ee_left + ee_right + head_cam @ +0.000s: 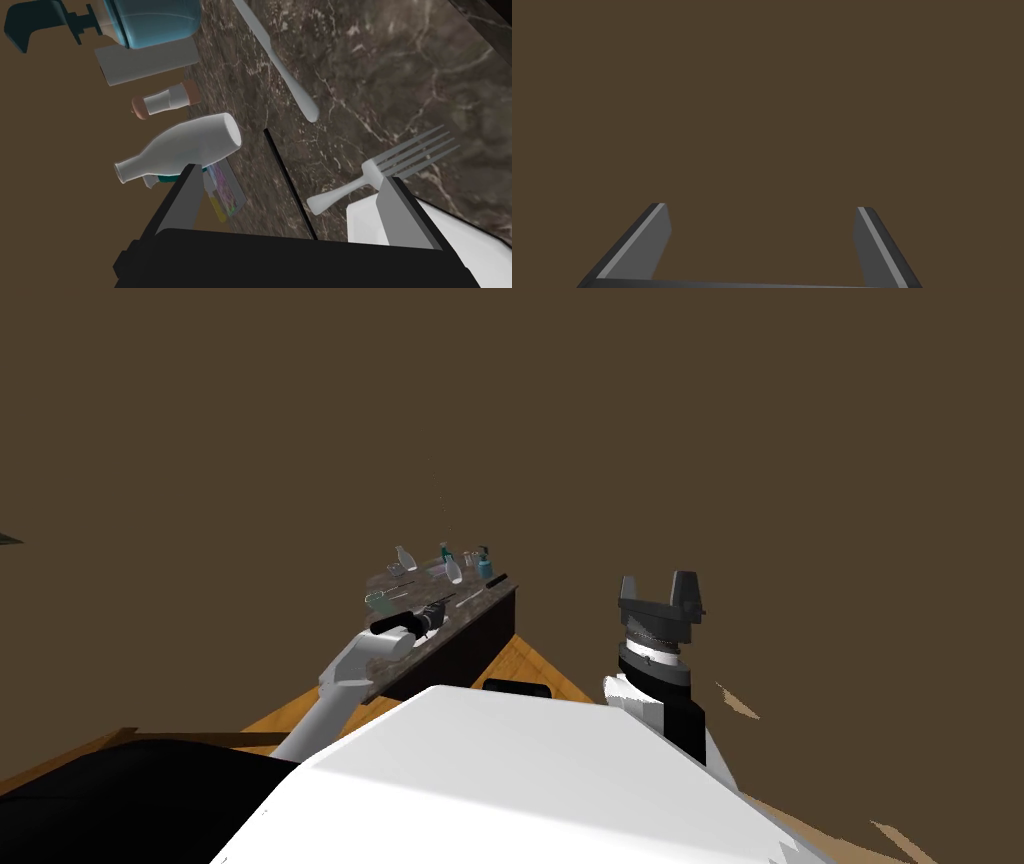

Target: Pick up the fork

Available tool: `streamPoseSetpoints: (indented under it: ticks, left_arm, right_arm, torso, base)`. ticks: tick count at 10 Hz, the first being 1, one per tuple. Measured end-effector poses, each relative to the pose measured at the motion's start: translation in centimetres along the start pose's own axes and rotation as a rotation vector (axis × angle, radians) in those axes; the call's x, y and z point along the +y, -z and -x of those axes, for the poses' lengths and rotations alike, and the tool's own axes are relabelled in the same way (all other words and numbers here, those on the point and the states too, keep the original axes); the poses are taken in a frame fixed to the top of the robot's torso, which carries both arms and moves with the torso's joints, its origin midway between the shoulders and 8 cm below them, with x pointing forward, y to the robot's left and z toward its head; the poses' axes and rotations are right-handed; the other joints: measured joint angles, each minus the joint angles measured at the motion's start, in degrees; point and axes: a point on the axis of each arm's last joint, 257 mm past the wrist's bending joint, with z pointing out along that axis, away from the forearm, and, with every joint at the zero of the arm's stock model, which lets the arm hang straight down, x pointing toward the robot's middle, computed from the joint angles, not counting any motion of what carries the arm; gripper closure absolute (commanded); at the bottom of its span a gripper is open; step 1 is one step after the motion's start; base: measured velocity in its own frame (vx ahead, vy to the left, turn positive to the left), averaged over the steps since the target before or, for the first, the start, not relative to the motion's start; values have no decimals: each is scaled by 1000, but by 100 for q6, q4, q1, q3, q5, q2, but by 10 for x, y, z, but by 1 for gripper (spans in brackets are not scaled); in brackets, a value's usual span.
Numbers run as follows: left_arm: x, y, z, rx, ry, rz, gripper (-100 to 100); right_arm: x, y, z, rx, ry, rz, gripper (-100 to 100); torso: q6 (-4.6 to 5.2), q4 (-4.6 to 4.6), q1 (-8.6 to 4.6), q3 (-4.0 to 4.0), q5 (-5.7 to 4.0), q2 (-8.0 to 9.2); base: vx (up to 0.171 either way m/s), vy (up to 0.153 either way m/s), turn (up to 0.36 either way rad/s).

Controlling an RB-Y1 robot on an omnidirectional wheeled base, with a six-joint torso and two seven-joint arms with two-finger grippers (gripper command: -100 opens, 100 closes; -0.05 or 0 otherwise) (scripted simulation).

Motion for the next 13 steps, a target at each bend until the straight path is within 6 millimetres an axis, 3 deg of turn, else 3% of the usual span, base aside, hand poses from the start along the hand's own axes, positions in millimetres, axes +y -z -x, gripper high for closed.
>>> streamPoseSetpoints:
  ticks: [5,13]
  left_arm:
    - [30,-1,13,14,-40,142,-100]
    - [90,14,33,54,-124,406,-100]
  right_arm:
    - [0,0,0,0,0,0,0]
    - [0,0,0,0,0,0,0]
  torso:
    - [-1,-1,3,-3,1,-5]
    - [-1,-3,2,-8,1,-13]
  base:
    - [16,9,-56]
    - [36,15,-73]
